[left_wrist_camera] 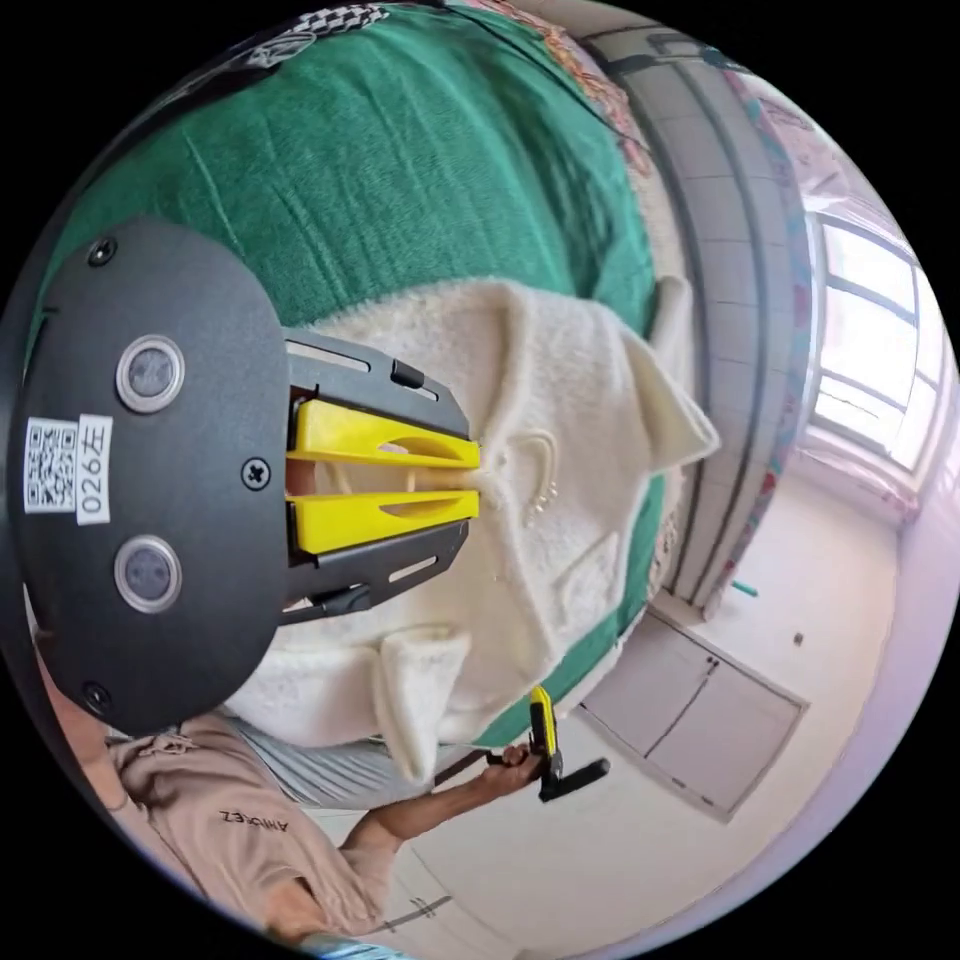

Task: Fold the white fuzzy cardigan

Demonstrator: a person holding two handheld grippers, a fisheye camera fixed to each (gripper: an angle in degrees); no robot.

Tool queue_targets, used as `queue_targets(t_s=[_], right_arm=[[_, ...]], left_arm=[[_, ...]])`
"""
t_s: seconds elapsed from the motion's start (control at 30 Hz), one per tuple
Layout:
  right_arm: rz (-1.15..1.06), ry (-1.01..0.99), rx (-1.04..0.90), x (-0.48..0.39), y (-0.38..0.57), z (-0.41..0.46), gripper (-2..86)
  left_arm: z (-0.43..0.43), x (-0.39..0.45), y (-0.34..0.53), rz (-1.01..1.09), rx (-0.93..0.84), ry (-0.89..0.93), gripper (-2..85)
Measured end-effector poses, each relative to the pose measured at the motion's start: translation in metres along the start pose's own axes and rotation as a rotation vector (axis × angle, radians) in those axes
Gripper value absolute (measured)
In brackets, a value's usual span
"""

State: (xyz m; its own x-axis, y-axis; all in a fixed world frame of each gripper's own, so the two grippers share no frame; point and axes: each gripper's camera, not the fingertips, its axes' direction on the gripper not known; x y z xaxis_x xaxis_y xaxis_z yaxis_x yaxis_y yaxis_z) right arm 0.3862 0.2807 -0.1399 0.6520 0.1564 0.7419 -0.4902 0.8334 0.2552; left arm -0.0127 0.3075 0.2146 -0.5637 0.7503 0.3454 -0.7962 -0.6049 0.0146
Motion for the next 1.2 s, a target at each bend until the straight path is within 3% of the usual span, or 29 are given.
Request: queue_targets(t_s=[0.07,0.2,0.33,0.5,0.73,0.87,0.97,1.1,1.2], right_arm=[[0.015,0.052,0.024,0.007,0.000,0.008,2.5],[0.031,-0.028,0.079,0.020,-0.007,0.033,4.4],[0.025,-0.112,-0.002,0.027,-0.035,0.098,6.4],[-0.101,-0.081,-0.096,0.006,-0.042,0.133,-0.7],[-0.024,0.157,0.153,0.023,-0.008,0.116,-1.1],[0.019,0.285,-0.055,0.046,-0.026,0.210,-0.7],[0.029,0.452,-0.044,0.044,-0.014,0.228,-0.9],[-0.036,0.335,0.135,0.024,0.009,0.219,-0.9],[-0.136,0.284,0.115,0.012,0.017,0.256,-0.9]], left_arm=[[-0.001,0.008,-0.005,0.028,-0.004,-0.039,4.9],[0.003,0.024,-0.007,0.086,-0.007,-0.123,4.9],[0.003,0.030,-0.009,0.099,-0.008,-0.142,4.8],[-0.016,0.038,-0.008,0.152,0.030,-0.095,3.7],[-0.025,0.032,-0.011,0.093,0.097,-0.064,4.5],[-0.007,0.037,-0.012,0.074,-0.001,-0.131,6.4],[-0.029,0.043,-0.007,0.080,0.026,-0.176,7.2],[-0.065,0.034,0.009,-0.069,0.137,-0.254,0.7],[-0.062,0.028,0.018,-0.097,0.131,-0.172,-0.5]])
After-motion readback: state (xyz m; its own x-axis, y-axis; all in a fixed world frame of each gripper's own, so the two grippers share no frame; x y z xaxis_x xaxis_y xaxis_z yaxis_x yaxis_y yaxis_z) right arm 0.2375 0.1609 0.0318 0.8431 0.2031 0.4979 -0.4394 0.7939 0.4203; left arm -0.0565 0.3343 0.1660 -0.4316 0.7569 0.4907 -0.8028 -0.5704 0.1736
